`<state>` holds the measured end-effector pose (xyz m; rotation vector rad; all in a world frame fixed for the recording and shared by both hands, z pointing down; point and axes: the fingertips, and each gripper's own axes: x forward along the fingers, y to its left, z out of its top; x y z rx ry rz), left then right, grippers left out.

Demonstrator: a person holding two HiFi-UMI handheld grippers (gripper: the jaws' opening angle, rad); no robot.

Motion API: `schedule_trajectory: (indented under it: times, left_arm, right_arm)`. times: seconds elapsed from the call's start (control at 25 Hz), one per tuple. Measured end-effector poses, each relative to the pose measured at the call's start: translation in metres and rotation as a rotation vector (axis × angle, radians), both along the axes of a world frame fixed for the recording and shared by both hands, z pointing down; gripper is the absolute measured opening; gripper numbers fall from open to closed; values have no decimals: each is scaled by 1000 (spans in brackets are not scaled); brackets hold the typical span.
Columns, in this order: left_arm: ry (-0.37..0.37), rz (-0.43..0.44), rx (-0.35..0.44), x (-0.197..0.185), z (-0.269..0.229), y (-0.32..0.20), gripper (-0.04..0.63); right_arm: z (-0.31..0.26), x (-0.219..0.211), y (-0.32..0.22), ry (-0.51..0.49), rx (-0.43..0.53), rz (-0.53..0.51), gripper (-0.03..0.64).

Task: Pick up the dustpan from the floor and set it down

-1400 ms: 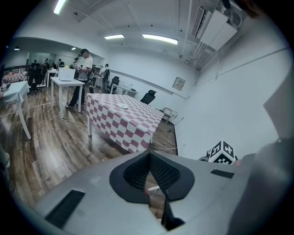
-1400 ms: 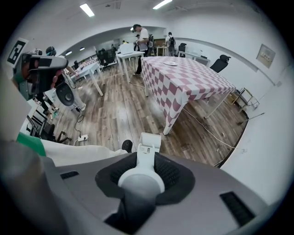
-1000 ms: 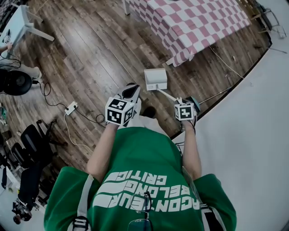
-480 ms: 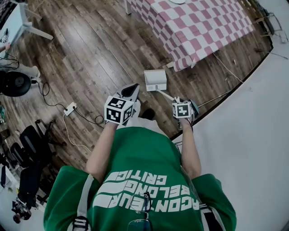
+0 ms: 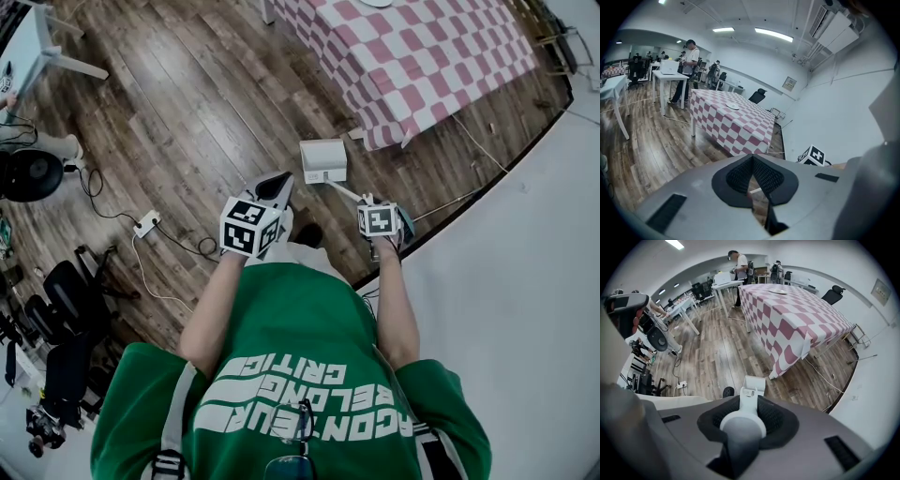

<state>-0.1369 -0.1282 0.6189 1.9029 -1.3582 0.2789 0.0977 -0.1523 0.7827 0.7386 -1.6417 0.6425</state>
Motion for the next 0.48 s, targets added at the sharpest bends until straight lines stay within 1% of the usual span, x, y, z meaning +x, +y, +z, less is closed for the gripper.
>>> schedule_trajectory:
  times: [0.48]
  left_arm:
    - [4,-9,-22,-25,9,-28,-6]
  right_arm:
    - [16,-24,-34,12,-31,-9,112]
